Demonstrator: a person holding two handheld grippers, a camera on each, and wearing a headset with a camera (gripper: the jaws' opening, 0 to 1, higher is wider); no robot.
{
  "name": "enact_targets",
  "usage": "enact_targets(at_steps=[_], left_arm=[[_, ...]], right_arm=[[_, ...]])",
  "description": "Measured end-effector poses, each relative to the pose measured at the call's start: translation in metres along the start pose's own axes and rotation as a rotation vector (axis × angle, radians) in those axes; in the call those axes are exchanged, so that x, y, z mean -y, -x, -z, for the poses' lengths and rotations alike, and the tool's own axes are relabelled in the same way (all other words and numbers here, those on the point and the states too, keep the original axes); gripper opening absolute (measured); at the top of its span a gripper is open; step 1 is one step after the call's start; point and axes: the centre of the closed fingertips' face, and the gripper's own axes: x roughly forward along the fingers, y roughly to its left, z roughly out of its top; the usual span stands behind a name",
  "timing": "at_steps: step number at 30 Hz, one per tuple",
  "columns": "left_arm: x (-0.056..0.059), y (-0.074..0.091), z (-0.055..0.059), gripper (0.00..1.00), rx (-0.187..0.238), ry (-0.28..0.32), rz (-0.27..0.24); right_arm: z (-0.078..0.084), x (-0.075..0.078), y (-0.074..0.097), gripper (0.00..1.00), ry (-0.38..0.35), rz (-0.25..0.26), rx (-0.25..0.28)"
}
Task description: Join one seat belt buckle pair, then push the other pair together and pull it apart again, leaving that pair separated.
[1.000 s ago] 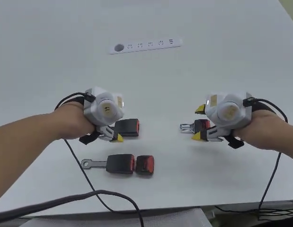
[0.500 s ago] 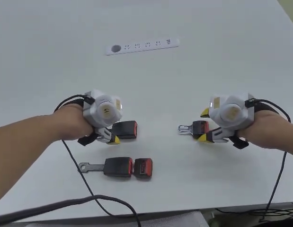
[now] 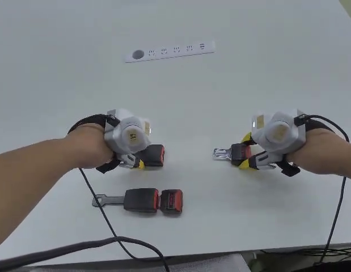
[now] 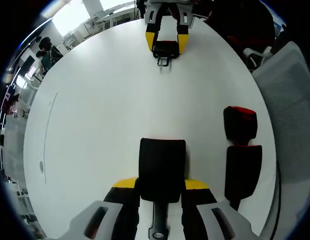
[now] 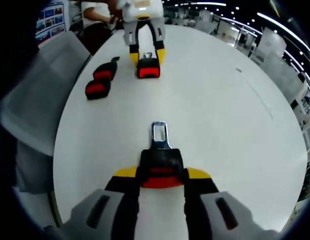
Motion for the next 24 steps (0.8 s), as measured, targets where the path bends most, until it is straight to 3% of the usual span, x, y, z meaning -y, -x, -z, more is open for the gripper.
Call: enact_targets(at_steps=[5, 11, 24], left_arm=[[0.0, 0.0, -0.001, 0.33, 0.023, 0.024, 0.0], [-0.002, 0.0, 0.0, 0.32, 0.006, 0.027, 0.006], [-0.001, -0.002, 0.002, 0.32, 0.004, 0.029, 0.004]], right_arm=[[0.0, 0.0, -0.002, 0.33, 0.021, -0.01, -0.027], [-0.007, -0.002, -0.005, 0.33, 0.023, 0.0, -0.038], [-0.049, -0.019, -0.028, 0.34, 0.042, -0.01, -0.019]])
